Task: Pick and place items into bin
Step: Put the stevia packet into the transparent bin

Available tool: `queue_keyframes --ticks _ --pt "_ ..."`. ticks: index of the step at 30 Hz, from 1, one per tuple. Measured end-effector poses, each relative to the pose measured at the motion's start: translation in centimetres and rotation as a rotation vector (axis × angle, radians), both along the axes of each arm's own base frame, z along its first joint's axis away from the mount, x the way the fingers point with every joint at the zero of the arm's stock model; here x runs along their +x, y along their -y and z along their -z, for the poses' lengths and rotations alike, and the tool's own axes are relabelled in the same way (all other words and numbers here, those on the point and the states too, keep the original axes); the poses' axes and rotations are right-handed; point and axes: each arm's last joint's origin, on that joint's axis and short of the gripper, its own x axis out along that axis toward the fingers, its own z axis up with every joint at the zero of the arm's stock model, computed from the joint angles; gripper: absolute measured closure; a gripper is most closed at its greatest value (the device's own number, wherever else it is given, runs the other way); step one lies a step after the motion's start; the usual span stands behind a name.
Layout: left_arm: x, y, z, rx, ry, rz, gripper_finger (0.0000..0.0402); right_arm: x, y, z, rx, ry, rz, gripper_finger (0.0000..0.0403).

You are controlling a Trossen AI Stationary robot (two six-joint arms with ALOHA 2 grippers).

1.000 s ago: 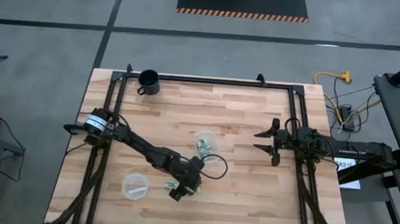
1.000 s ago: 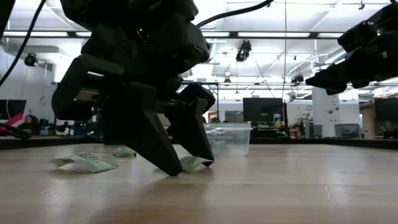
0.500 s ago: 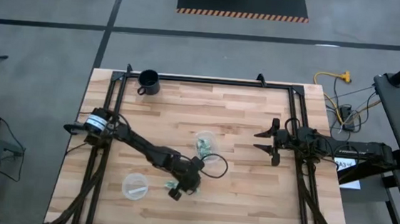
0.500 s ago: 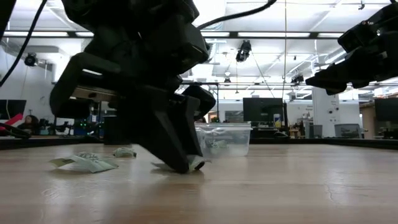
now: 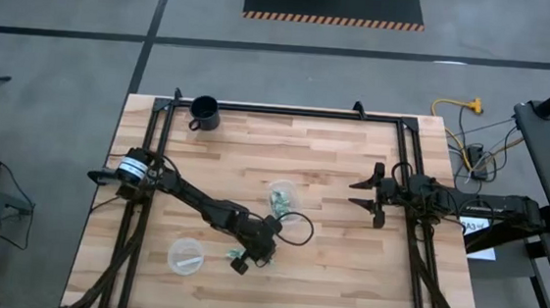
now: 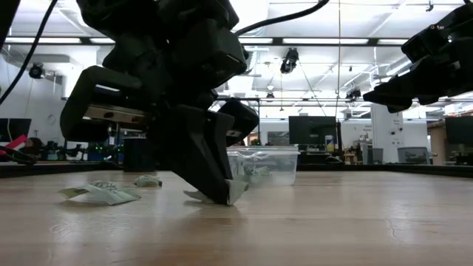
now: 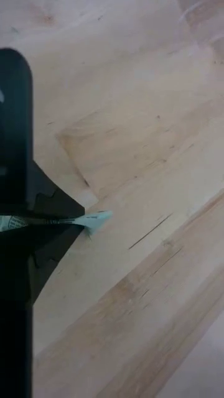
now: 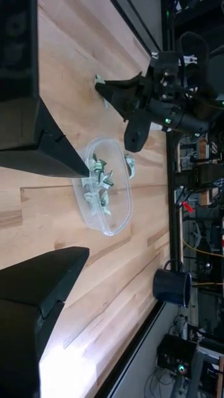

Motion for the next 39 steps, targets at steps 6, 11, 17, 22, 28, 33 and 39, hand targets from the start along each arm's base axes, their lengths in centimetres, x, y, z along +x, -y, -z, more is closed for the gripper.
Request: queue_keyframes --ticks 6,11,17,22,28,33,39 --pt "0.2 0.1 -0.4 0.040 0.026 -0.007 0.0401 0.0 0.0 0.0 0.000 0.000 0.001 0.0220" --pt "0.8 -0.2 -0.9 0.135 0.118 -0.090 0.0402 0.0 0.0 0.0 0.001 0.000 0.001 0.0220" --pt "1.2 -0.4 -1.4 0.192 0.202 -0.171 0.0401 0.0 0.0 0.0 0.000 0.000 0.000 0.0220" --pt "1.3 -0.2 -1.7 0.319 0.264 -0.274 0.0401 0.0 0.0 0.0 0.000 0.000 0.000 0.0220" --pt "0.9 0.1 -2.0 0.532 0.321 -0.444 0.0401 0.0 0.0 0.0 0.000 0.000 0.001 0.0220" --pt "0.9 0.4 -2.1 0.573 0.347 -0.481 0.0401 0.0 0.0 0.0 0.000 0.000 0.000 0.0220" --pt "0.7 0.4 -2.4 0.659 0.382 -0.583 0.0401 0.0 0.0 0.0 0.000 0.000 0.000 0.0220"
